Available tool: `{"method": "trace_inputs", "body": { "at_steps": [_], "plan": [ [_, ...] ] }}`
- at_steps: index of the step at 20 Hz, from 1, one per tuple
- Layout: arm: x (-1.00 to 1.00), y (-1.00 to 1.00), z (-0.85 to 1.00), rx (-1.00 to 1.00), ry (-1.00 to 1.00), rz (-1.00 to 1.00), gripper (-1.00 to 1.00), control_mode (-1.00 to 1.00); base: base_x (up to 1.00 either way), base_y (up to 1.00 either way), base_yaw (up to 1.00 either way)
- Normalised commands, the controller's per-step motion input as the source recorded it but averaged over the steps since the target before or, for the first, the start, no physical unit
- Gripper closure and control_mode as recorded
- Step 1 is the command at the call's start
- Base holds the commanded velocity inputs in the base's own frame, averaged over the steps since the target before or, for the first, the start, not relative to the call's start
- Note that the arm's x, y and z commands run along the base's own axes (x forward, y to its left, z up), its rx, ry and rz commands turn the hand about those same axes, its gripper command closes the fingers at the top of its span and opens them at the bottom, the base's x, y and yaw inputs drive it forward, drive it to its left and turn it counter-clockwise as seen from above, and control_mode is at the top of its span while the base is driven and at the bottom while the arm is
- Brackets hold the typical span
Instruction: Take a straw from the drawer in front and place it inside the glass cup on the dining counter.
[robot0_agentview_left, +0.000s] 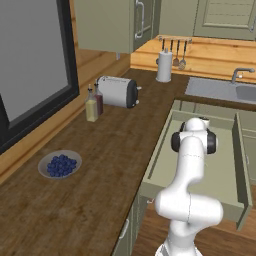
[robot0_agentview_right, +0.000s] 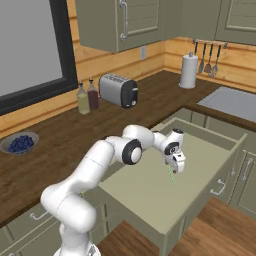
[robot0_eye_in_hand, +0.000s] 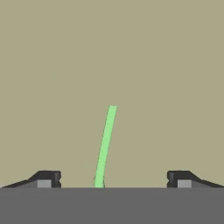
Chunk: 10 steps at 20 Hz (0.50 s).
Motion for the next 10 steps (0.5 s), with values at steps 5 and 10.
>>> {"method": "trace_inputs", "body": {
  "at_steps": [5,10],
  "plan": [
    [0.0,0.0,-0.4,0.0,-0.05,0.0,-1.0,-1.0,0.0,0.0,0.0],
    [0.0,0.02,-0.43,0.0,-0.01,0.0,1.0,-1.0,0.0,0.0,0.0]
  ]
}}
